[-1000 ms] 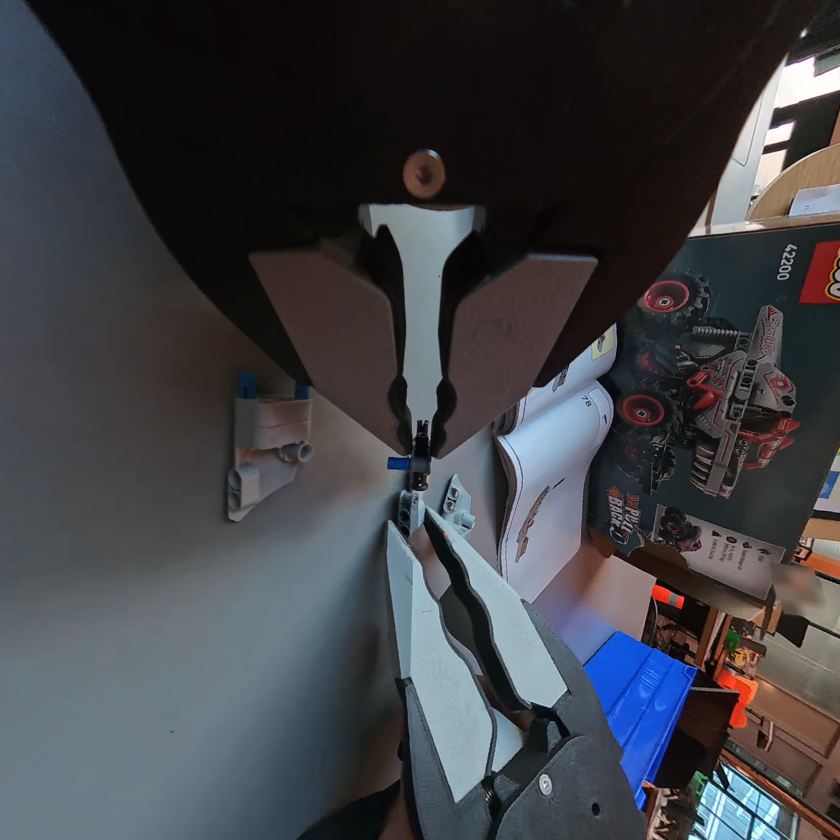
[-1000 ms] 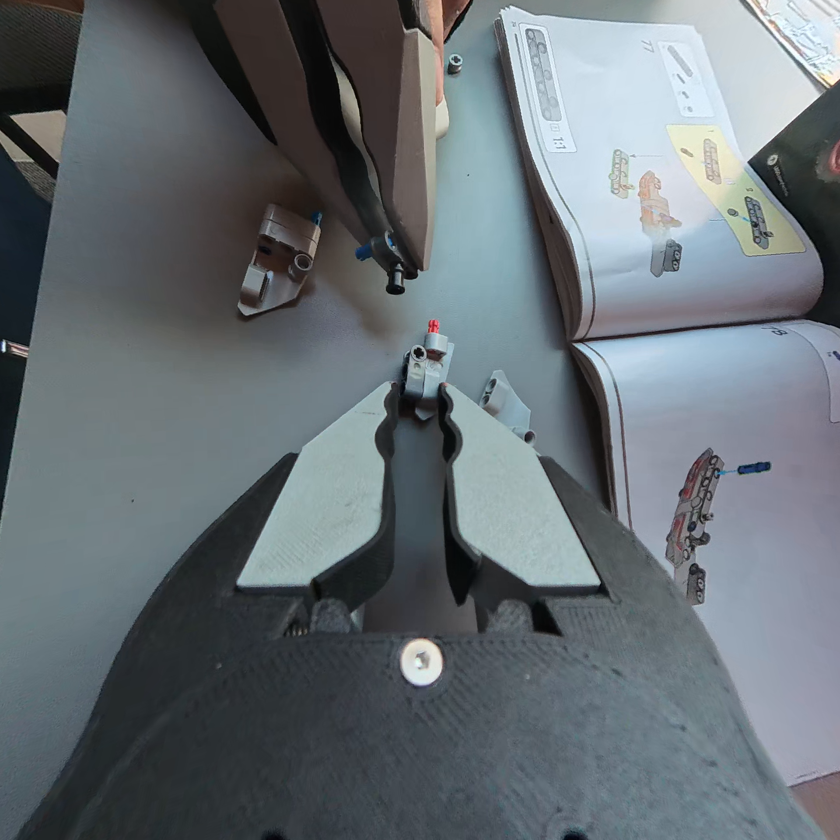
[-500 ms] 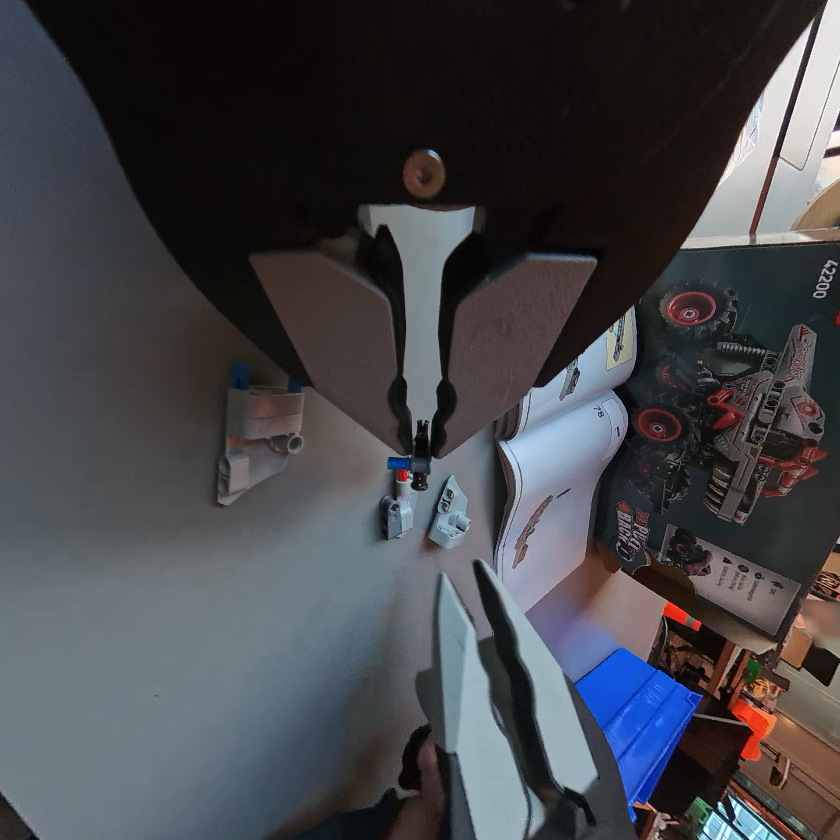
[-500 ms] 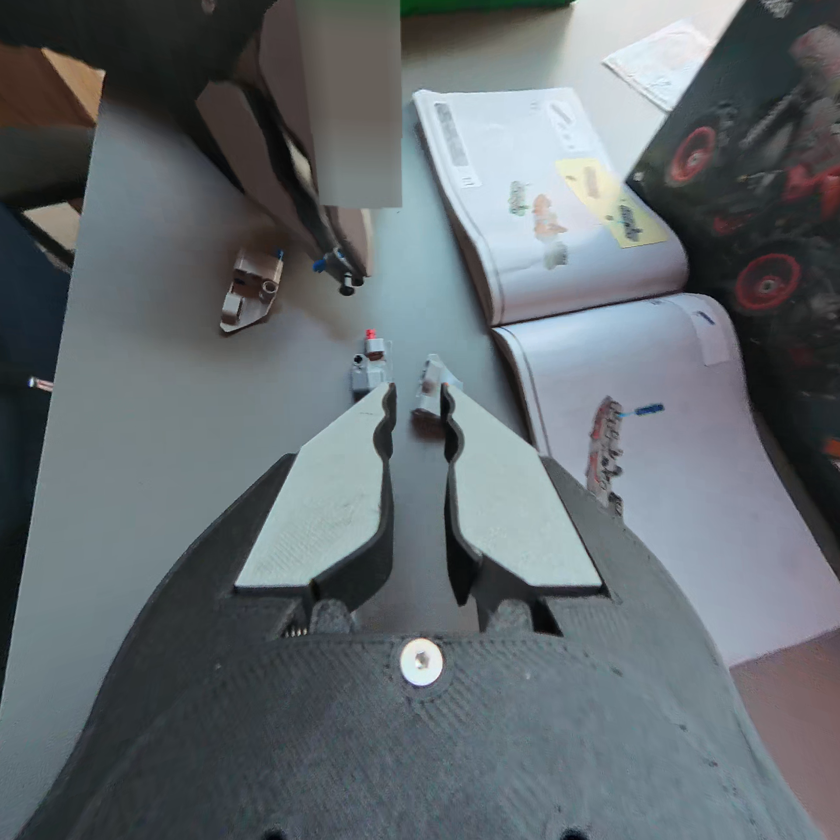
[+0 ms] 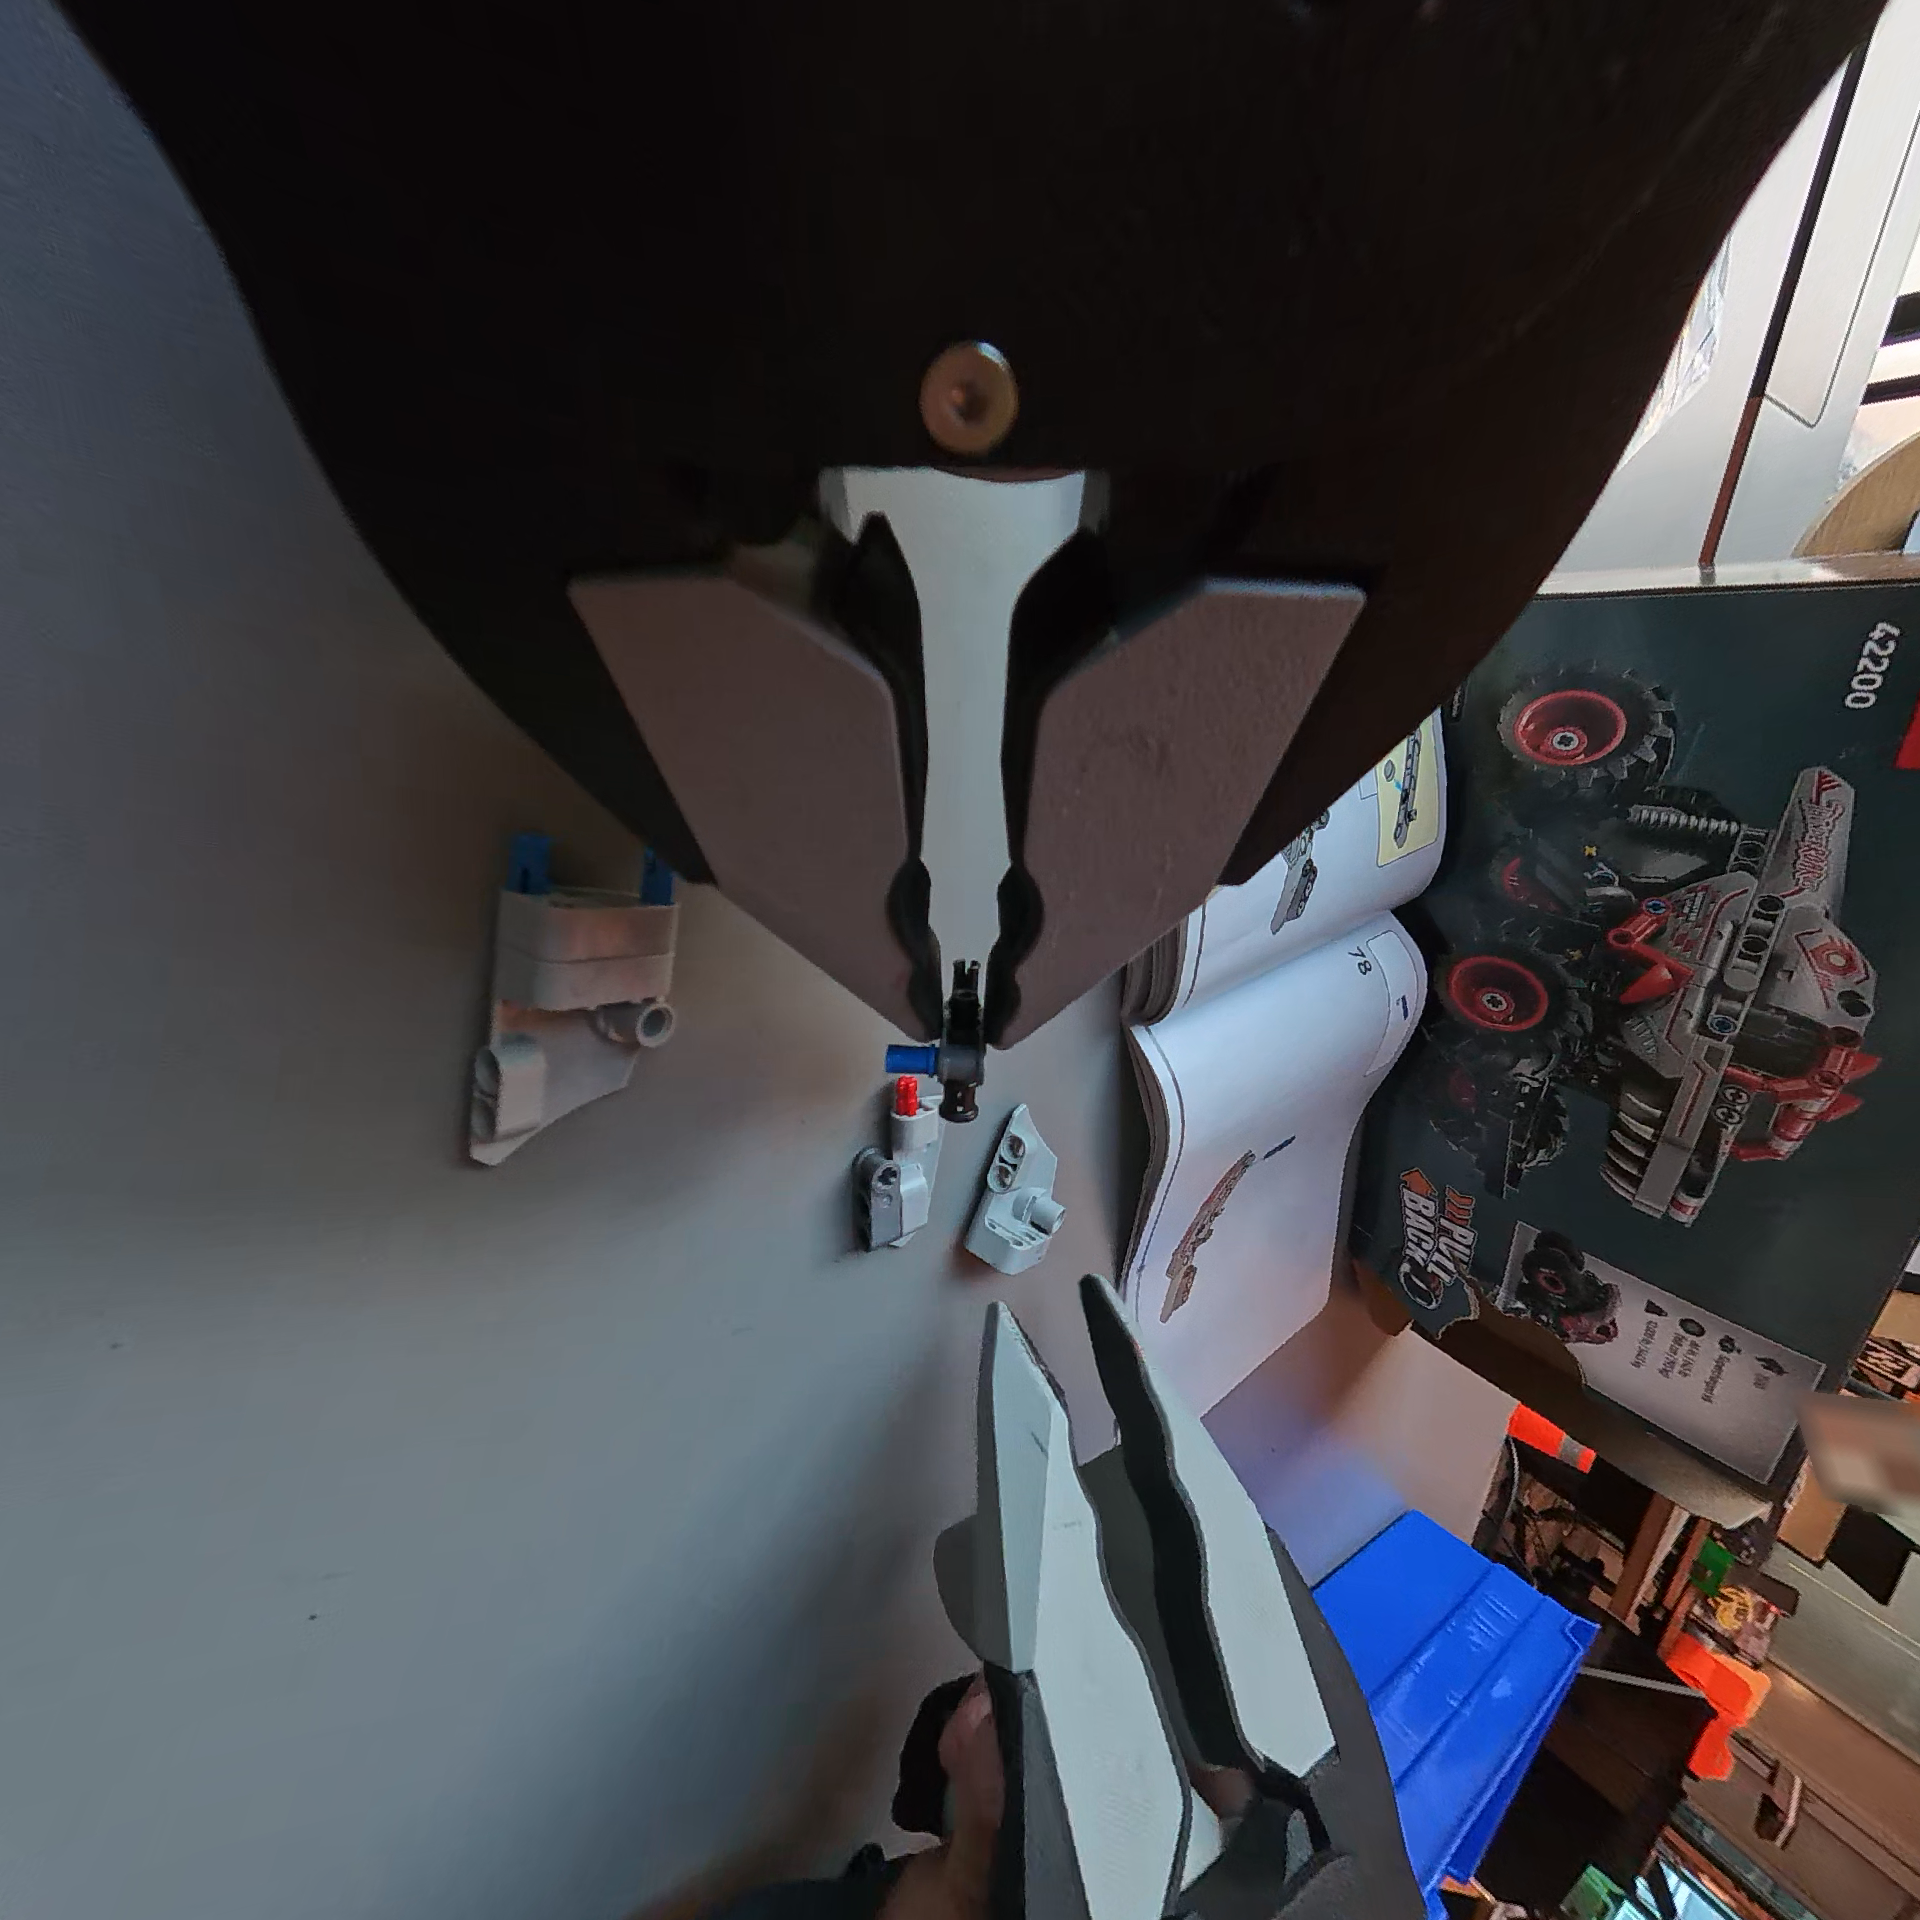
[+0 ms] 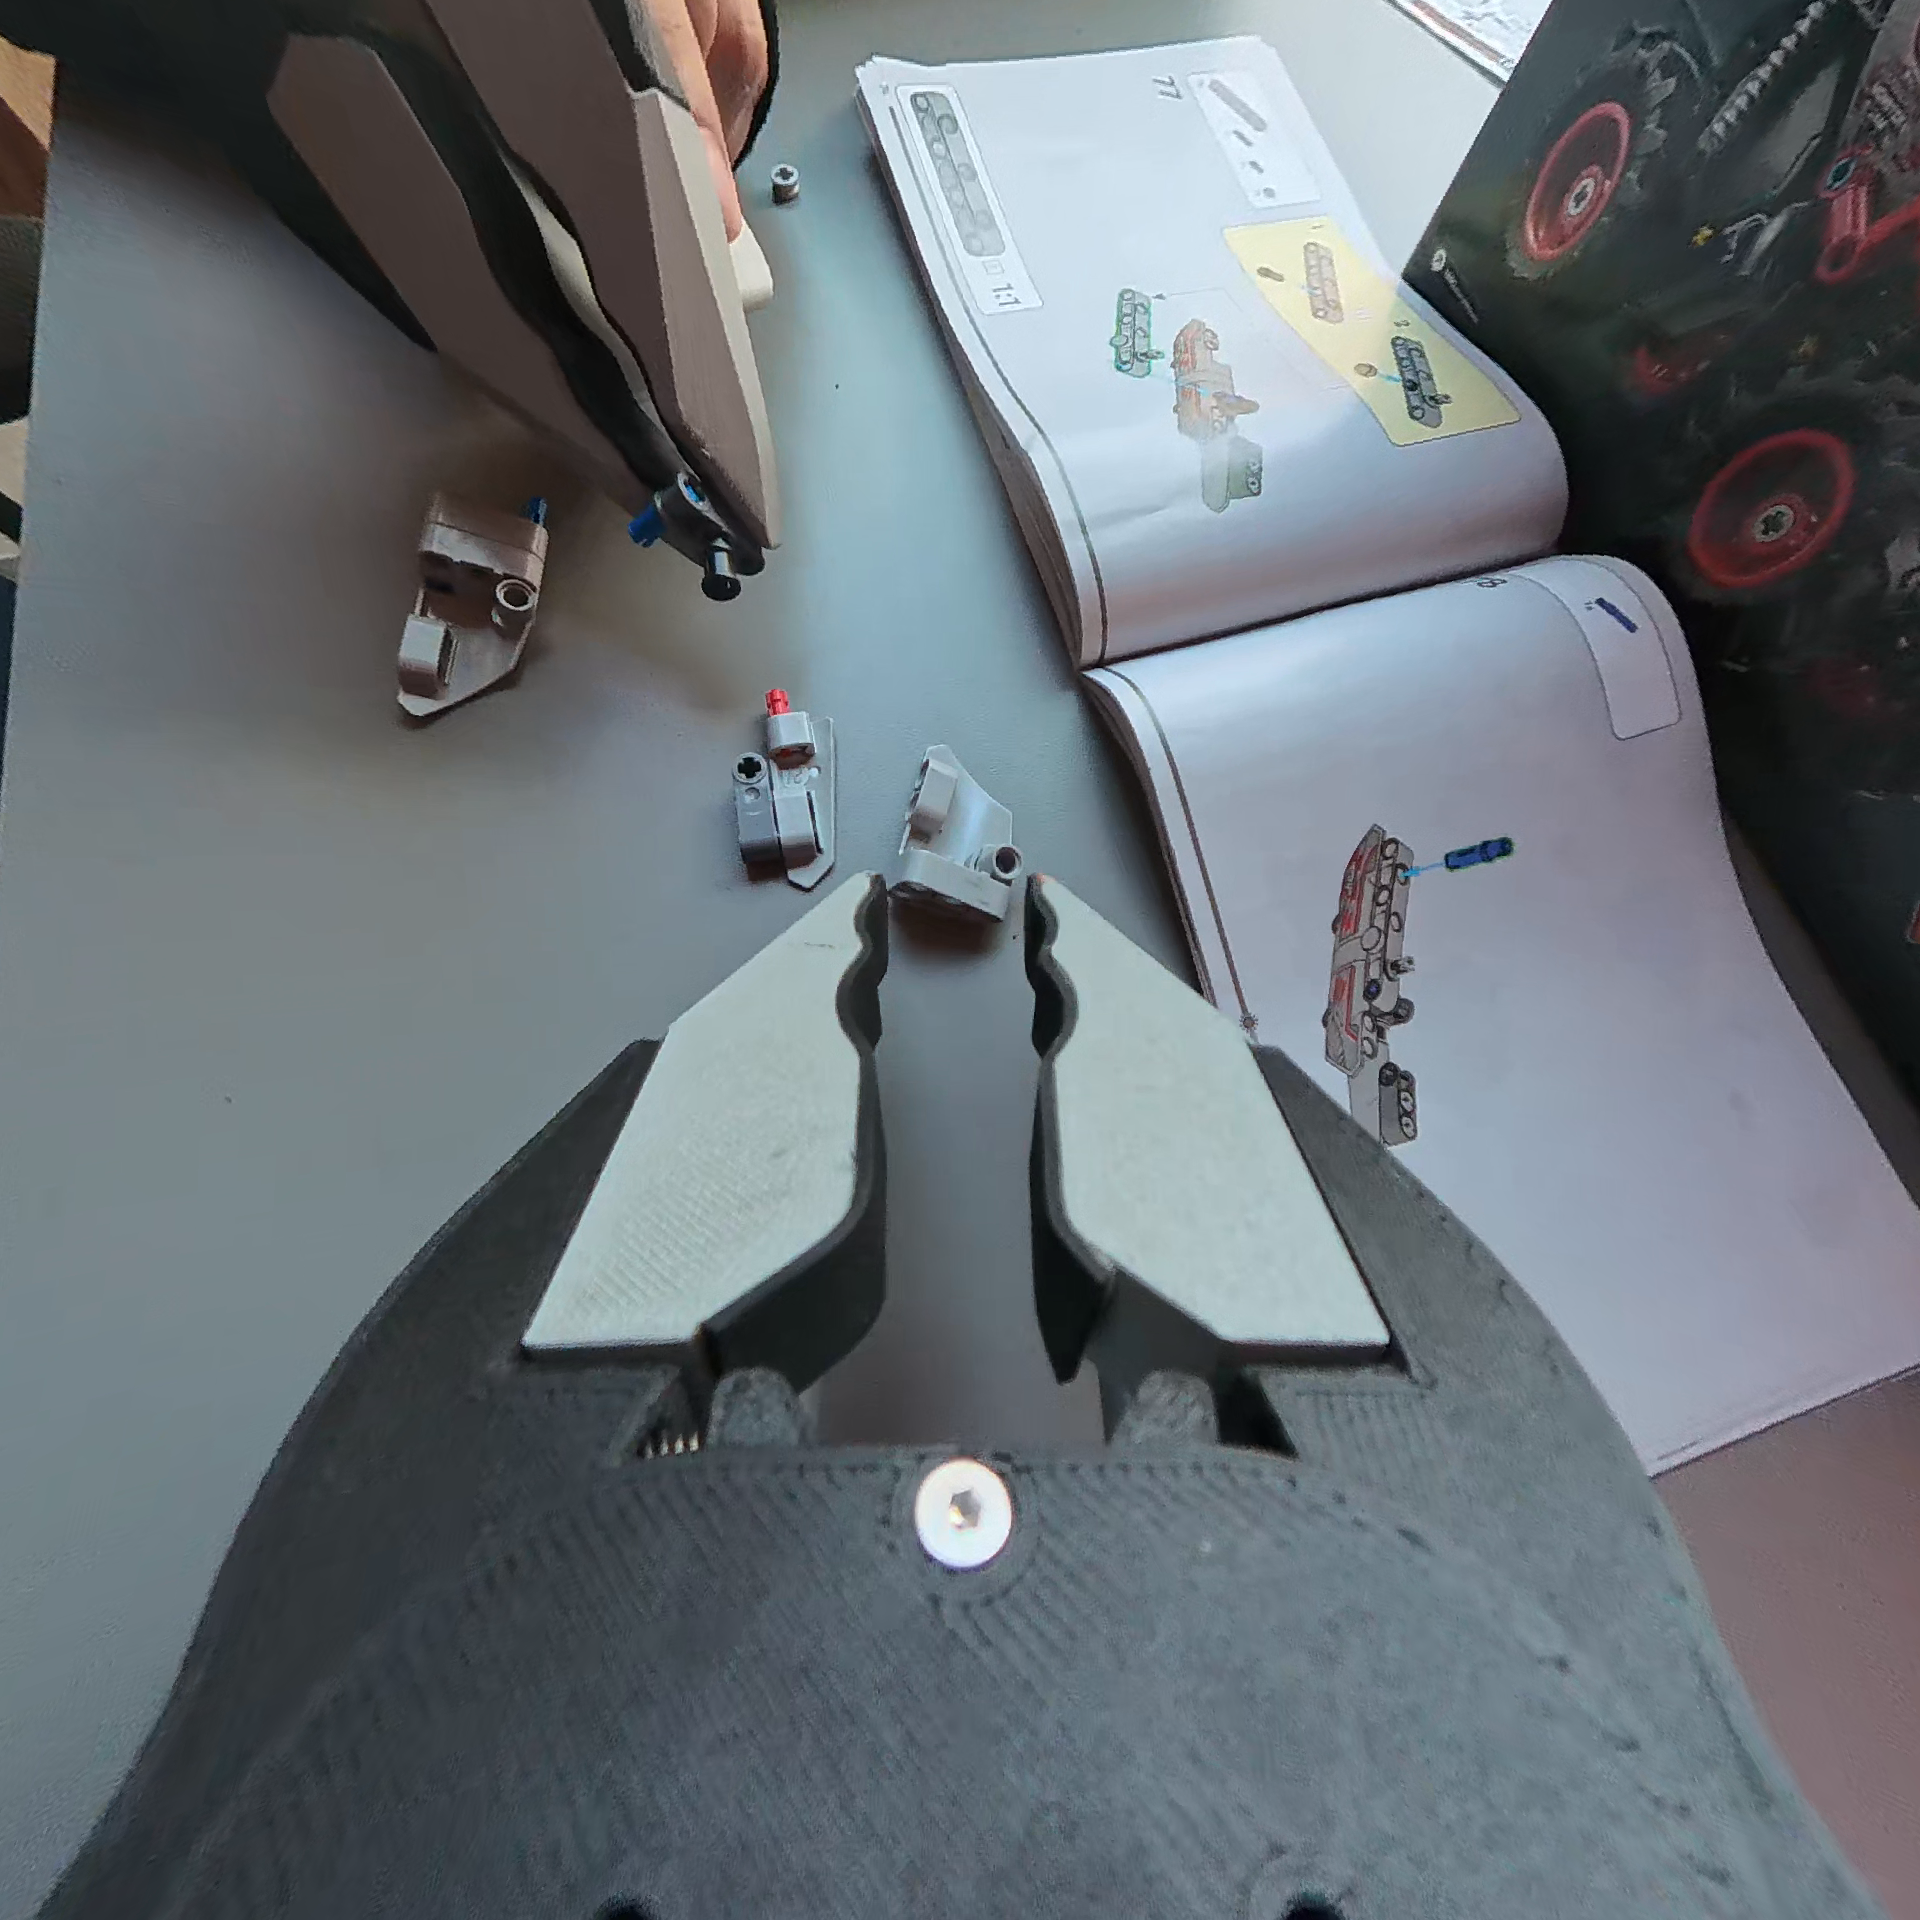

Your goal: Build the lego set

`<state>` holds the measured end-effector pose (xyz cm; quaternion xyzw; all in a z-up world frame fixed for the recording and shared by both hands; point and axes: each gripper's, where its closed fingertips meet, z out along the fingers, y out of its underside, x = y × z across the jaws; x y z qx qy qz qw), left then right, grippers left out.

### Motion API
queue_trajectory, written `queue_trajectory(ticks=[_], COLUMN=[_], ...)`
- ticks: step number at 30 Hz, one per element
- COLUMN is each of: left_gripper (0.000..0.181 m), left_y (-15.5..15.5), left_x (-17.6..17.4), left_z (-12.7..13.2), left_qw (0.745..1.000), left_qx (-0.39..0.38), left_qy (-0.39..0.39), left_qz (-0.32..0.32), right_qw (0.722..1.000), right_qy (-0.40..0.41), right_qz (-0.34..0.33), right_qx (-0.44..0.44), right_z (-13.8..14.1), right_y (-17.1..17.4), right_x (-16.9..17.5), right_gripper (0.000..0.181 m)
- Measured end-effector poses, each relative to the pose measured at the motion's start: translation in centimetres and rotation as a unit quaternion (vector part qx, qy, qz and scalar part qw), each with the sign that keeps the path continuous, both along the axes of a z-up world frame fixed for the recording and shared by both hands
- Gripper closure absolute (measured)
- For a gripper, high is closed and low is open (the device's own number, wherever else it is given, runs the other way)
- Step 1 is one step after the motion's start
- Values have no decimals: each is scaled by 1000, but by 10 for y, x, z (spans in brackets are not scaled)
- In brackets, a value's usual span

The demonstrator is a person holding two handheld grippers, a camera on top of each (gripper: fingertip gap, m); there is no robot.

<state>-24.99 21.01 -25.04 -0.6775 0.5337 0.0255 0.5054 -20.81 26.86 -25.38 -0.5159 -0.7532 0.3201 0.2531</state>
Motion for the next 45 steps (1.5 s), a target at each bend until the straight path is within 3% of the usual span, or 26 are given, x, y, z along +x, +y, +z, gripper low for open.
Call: queue_trajectory(ticks=[1, 9, 23, 37, 45], left_gripper=[176, 176, 176, 176, 176], left_y=[0, 0, 1, 1, 0], left_x=[0, -1, -3, -2, 2], left_z=[0, 0, 0, -2, -11], left_qw=[1000, 1000, 1000, 1000, 999], left_qx=[0, 2, 9, 9, 13], left_qy=[1, 4, 8, 18, 49], left_qz=[0, 2, 3, 1, -8], right_qw=[1000, 1000, 999, 996, 996], right_qy=[1, -10, 26, -8, -17], right_qz=[-3, -4, 31, 88, 85], right_qx=[-5, -5, -2, 12, 20], right_z=[0, -6, 10, -9, -18], right_y=[0, -1, -15, -44, -48], right_x=[0, -2, -2, -2, -7], right_gripper=[158, 156, 160, 161, 161])
